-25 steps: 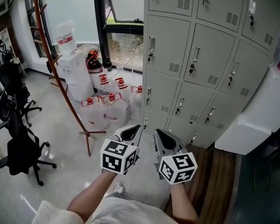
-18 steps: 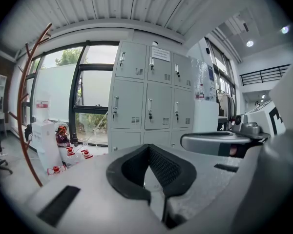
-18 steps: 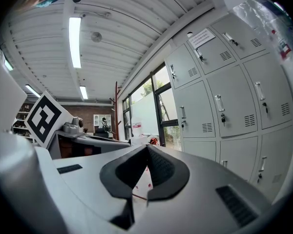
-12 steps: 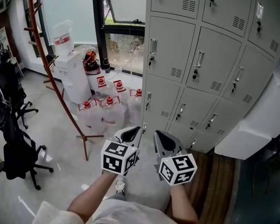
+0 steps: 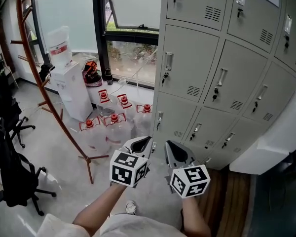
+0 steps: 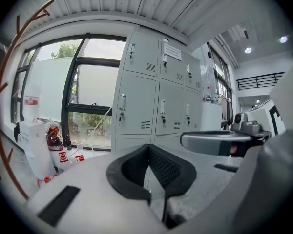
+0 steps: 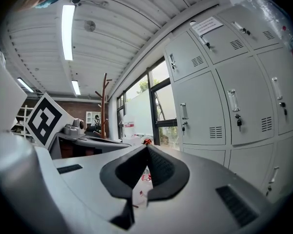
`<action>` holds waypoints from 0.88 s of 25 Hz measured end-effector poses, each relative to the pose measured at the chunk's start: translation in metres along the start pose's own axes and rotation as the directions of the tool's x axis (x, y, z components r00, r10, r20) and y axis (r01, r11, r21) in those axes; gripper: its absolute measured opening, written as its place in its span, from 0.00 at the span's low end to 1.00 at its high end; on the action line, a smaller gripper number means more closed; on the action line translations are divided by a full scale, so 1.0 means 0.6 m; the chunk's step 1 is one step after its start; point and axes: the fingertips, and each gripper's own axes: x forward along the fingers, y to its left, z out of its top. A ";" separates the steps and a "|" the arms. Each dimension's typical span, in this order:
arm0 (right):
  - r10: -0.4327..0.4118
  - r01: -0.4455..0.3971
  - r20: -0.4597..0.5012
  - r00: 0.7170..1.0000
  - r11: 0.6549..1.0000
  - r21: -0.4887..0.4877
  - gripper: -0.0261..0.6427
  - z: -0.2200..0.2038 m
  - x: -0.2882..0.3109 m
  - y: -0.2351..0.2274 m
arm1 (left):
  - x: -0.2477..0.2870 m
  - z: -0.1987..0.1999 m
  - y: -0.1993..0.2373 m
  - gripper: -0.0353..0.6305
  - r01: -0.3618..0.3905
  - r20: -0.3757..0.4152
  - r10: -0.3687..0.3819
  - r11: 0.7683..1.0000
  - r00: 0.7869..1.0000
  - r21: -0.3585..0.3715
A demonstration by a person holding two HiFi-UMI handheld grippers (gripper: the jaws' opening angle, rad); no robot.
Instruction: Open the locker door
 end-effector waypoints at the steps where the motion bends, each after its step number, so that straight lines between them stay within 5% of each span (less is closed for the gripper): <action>1: -0.005 0.005 -0.002 1.000 1.000 -0.002 0.04 0.002 0.018 -0.002 | 0.008 0.004 0.015 0.06 0.006 0.001 -0.006 1.000 1.000 -0.001; 22: -0.124 0.124 -0.002 0.992 0.992 -0.032 0.04 0.051 0.267 -0.033 | 0.134 0.064 0.247 0.06 0.121 0.018 -0.120 0.992 0.993 -0.039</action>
